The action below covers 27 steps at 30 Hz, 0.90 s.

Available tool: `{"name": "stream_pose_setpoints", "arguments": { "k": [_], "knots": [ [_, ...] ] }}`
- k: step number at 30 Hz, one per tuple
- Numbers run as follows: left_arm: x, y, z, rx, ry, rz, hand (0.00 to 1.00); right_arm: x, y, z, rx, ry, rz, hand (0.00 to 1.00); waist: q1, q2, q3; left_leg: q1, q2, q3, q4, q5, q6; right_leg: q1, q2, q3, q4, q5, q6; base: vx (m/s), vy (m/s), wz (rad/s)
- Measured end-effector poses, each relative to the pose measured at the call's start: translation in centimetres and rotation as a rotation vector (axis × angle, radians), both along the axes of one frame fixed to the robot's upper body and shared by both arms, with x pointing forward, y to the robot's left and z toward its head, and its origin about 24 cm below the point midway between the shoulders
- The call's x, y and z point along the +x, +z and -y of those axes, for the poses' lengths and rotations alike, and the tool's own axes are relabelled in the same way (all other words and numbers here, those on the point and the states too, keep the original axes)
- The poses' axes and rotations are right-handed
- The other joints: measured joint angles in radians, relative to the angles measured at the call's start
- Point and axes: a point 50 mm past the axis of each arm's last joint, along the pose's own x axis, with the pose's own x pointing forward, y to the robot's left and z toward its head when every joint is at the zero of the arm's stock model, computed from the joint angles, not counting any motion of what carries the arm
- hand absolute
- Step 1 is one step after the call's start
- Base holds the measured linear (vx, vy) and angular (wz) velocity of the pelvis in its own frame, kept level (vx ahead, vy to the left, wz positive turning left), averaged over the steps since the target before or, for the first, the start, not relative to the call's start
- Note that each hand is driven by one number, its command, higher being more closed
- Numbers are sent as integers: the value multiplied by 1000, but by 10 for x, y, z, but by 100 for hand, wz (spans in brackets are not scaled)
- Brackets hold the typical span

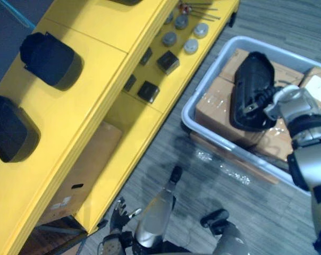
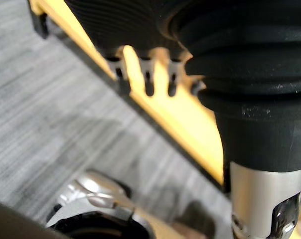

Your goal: Walk over and take plastic housings, then place them on the shelf

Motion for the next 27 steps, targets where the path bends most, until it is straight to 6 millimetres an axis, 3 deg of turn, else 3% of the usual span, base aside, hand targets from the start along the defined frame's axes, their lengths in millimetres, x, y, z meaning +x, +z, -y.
{"name": "stream_pose_setpoints", "arguments": {
  "k": [5, 9, 13, 15, 17, 27],
  "knots": [
    [2, 4, -5, -2, 25, 15, 0, -9, -3, 13, 19, -12, -92, 0, -17, -13, -4, 3, 1, 3, -8, 9, 5, 1, 4, 3, -13, 15, 0, -52, -2, -4],
    [2, 4, -6, 0, 30, 17, 0, -6, -6, 14, -15, 44, -3, 0, -20, -15, -4, 14, 4, 11, -27, 18, 6, 0, 12, 17, -29, 29, 0, -55, -2, -10],
    [2, 4, -5, -1, 26, 19, 0, 8, 28, 1, -92, 17, 488, 0, -21, -15, -4, 16, 14, 22, -47, 33, 6, -5, 24, 19, -43, 40, -4, -53, -16, -4],
    [2, 4, -4, -2, 25, 23, 0, 8, 54, -7, -107, -25, 765, 0, -22, -15, -4, 17, 18, 23, -52, 36, 5, -5, 29, 19, -49, 43, -5, -41, -23, -2],
    [2, 4, -3, 0, 29, 25, 0, 4, 68, -10, -100, -73, 958, 0, -29, -15, -4, 17, 17, 24, -53, 36, 5, -5, 30, 21, -54, 46, -3, -42, -23, -1],
    [0, 3, -6, 15, 67, 18, 0, -10, 37, 8, 5, -309, 1101, 0, -93, -15, -4, 18, 19, 30, -60, 36, 5, -8, 34, 25, -67, 52, 0, -17, -16, -2]
  ]
}}
